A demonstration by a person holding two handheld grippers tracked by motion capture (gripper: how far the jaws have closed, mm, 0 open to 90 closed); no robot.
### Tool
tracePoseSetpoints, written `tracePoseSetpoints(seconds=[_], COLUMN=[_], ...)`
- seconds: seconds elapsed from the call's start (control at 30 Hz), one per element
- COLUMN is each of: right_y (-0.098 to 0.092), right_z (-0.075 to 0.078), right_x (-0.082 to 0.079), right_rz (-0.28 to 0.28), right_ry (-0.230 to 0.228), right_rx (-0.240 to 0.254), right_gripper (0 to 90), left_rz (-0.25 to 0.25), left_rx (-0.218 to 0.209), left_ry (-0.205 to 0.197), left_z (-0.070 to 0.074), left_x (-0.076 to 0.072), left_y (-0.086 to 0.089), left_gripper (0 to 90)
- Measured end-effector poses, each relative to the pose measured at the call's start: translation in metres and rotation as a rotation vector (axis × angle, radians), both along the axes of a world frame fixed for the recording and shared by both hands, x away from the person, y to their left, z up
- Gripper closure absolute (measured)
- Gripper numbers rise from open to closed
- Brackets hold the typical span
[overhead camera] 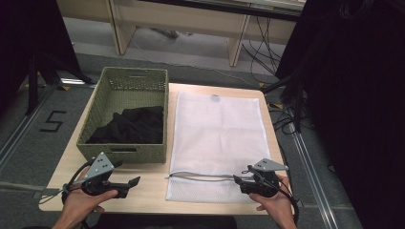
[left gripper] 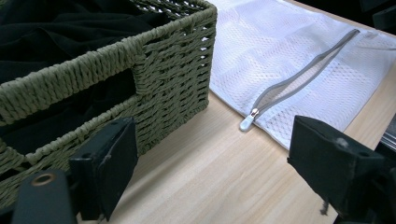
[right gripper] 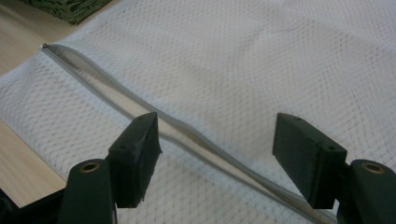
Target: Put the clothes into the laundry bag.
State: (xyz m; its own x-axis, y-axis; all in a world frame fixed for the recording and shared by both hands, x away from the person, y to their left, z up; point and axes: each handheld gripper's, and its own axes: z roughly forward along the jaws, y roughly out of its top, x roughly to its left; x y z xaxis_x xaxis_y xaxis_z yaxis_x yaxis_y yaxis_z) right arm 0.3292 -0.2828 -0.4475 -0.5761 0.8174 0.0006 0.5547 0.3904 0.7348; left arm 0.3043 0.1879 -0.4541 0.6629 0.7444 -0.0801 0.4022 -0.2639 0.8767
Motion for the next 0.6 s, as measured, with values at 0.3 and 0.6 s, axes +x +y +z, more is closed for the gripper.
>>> tracePoseSetpoints(seconds=[0.3, 0.6], right_y=[-0.0029, -0.0094], right_z=[0.0014, -0.0008], right_x=[-0.0001, 0.0022], right_rz=[-0.006, -0.007], right_ry=[-0.014, -0.023], right_rx=[0.017, -0.017], right_gripper=[32.9, 29.3], left_rz=[0.0, 0.002], left_rx=[0.007, 0.001], left_ry=[0.0, 0.004], left_z=[-0.0005, -0.0011], left_x=[-0.0003, 0.0008], left_y=[-0.0011, -0.0003], left_gripper=[15.2, 15.2])
